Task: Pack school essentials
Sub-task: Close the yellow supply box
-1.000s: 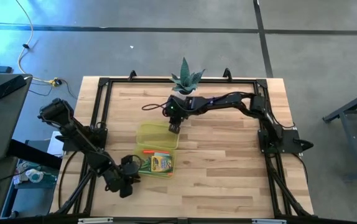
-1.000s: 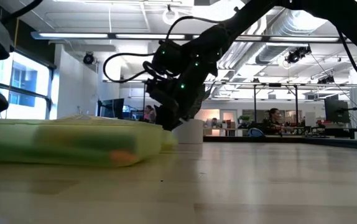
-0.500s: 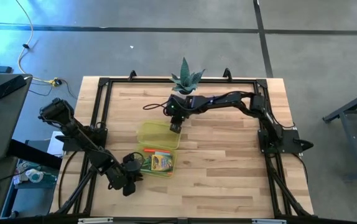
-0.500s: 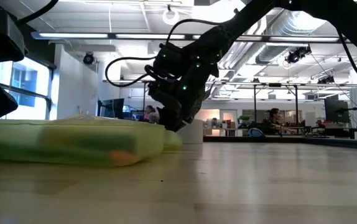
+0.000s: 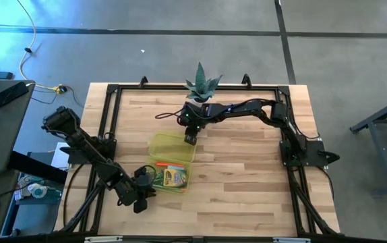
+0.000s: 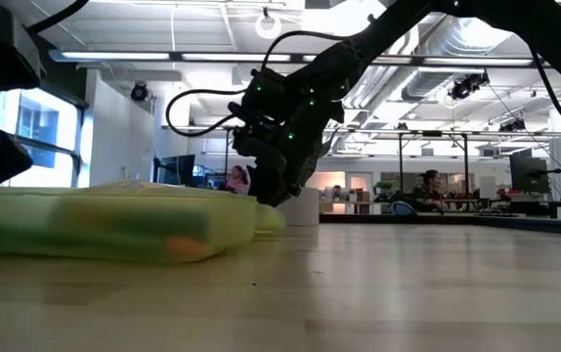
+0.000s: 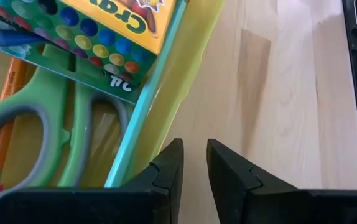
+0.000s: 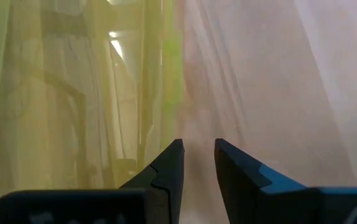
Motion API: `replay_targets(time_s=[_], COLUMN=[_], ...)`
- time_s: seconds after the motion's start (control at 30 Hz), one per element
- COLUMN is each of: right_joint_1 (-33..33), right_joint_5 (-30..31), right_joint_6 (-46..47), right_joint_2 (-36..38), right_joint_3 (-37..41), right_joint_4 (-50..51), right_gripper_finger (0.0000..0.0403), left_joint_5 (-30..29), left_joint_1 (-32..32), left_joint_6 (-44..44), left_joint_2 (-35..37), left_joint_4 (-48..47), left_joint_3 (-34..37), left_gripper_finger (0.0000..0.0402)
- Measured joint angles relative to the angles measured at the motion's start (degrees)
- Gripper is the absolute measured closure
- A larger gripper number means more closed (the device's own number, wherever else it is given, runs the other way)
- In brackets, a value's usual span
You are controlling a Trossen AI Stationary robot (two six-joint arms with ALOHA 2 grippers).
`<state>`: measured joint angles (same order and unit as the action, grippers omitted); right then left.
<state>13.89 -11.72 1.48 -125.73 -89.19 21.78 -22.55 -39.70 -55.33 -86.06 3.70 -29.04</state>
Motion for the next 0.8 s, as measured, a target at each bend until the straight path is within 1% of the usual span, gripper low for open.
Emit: replay_targets(time_s=[0.53, 0.8], right_joint_1=[-0.2, -0.5], right_joint_5=[-1.7, -2.0], right_joint_6=[1.5, 1.5], right_joint_2=[0.6, 3.1], right_joint_3=[0.0, 0.0], right_joint_4=[0.1, 0.9], right_gripper_finger=[0.032, 0.032], left_joint_5=[0.2, 0.9], left_joint_1=[1.7, 1.8], left_joint_6=[-0.1, -0.1], left_joint_2=[0.0, 0.0], left_joint_4=[0.2, 0.8], left_joint_3=[0.0, 0.0], left_gripper_finger=[0.0339, 0.0339])
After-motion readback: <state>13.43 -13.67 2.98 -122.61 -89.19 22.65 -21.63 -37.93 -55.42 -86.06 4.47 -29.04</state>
